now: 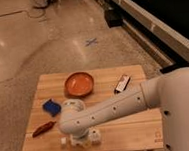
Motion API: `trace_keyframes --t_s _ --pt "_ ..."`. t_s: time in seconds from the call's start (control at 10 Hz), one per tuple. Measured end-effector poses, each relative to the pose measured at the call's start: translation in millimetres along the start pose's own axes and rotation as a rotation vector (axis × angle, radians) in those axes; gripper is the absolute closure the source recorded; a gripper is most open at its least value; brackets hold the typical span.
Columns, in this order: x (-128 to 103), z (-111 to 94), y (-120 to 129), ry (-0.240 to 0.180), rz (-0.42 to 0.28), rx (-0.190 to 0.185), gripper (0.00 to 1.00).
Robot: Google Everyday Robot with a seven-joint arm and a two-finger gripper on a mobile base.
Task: Stand the bottle upright
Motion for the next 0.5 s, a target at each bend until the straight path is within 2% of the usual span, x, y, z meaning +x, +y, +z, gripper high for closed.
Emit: trace_keyframes --t_s 0.5 --pt "-7.5 1.0 5.2 -0.032 0.011 -0.003 0.37"
